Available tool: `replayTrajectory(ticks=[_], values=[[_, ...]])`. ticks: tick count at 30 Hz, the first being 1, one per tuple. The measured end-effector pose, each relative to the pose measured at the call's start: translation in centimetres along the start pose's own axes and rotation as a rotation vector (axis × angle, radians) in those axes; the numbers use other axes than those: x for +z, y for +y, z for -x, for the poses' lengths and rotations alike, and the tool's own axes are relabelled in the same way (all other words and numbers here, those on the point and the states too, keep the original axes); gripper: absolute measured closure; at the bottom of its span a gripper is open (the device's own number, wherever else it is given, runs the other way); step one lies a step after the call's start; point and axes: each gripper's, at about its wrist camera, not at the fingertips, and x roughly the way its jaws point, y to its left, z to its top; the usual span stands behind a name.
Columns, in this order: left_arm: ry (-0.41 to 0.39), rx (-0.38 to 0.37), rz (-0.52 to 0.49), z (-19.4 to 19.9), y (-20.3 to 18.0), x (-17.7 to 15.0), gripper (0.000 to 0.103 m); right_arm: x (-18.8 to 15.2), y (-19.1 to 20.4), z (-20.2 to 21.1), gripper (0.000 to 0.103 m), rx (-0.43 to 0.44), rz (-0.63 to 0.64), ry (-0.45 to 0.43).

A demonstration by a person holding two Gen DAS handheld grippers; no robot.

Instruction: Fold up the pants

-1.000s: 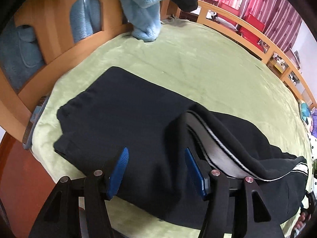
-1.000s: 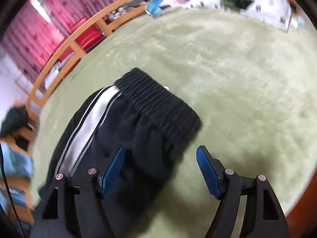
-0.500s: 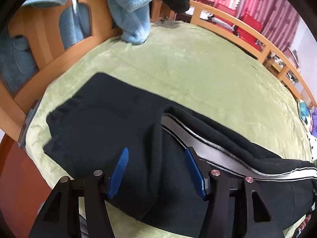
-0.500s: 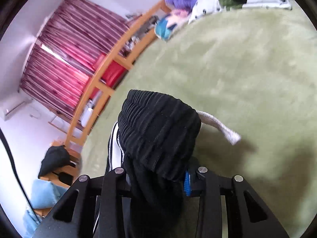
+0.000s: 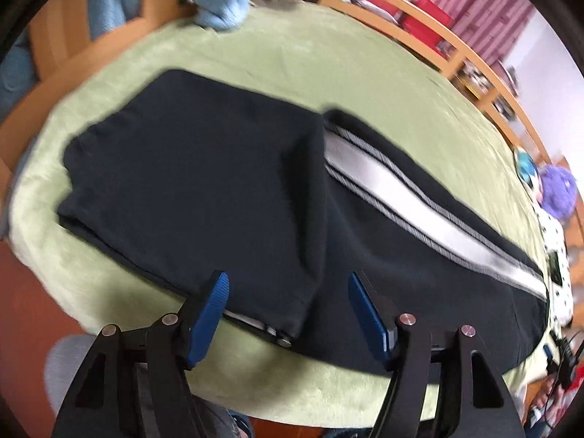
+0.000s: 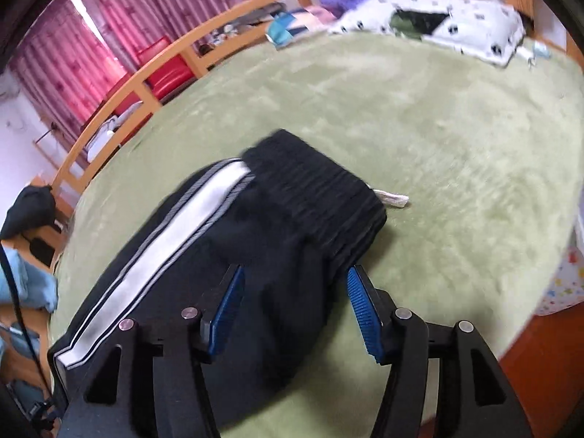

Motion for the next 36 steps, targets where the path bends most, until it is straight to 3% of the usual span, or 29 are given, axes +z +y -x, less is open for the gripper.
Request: replayTrajectory(ticks=[2, 4, 5, 6, 7, 9, 14, 16, 19, 22, 24, 27, 31, 36], values=[[0.005, 0.026, -0.053, -1.8, -1.1, -0.5, 0.037, -0.7, 1.4, 1.7, 0.042, 0.020, -0.005, -0.014], [-0.033, 0.189, -0.091, -3.3, -1.7, -0.4, 0.044, -2.0, 2.4, 3.4, 0.040, 0.025, -0.028, -0.020], [-0.057, 0.254, -0.096, -3.7, -1.6, -0.1, 0.077, -2.5, 2.8, 3.8, 0.040, 0.029, -0.043, -0.018], [-0.059, 0.200, -0.085, -3.7, -1.3, 0.4, 0.094, -2.8, 3.3, 4.2, 0.040, 0.035, -0.049, -0.014], [-0.050, 0.139, -0.060, -3.4, -0.7, 1.0, 0.094, -3.4, 3.9, 4.7, 0.040, 0.031, -0.049, -0.011], [-0.095, 0.096, -0.032, -1.9, 0.4, 2.7, 0.095, -4.3, 5.1, 5.2, 0.040, 0.012, -0.040, -0.012], [-0.273, 0.140, -0.022, 1.5, 3.4, 10.9, 0.096, -6.2, 7.7, 5.4, 0.040, 0.018, -0.034, -0.015], [-0.327, 0.116, -0.013, 1.7, 4.4, 15.2, 0.095, -6.5, 9.1, 4.3, 0.040, 0.022, -0.026, 0.011], [-0.247, 0.069, -0.004, 0.9, 4.8, 19.2, 0.093, -7.2, 10.7, 2.8, 0.040, 0.030, -0.008, 0.049], [-0.231, 0.070, -0.030, 0.7, 4.3, 19.3, 0.082, -8.1, 12.4, 1.7, 0.040, 0.036, 0.026, 0.081], [-0.247, 0.108, -0.058, 0.8, 4.1, 18.3, 0.057, -8.8, 13.2, 1.3, 0.040, 0.045, 0.041, 0.088], [-0.284, 0.085, -0.009, 1.4, 5.4, 17.0, 0.035, -9.8, 13.9, 0.5, 0.040, 0.078, 0.035, 0.127], [-0.270, 0.081, 0.036, 2.3, 6.9, 17.7, 0.035, -10.5, 14.2, 0.0, 0.040, 0.085, 0.044, 0.150], [-0.357, 0.135, -0.019, 4.8, 6.0, 19.2, 0.032, -11.1, 14.0, 0.2, 0.040, 0.100, 0.017, 0.143]])
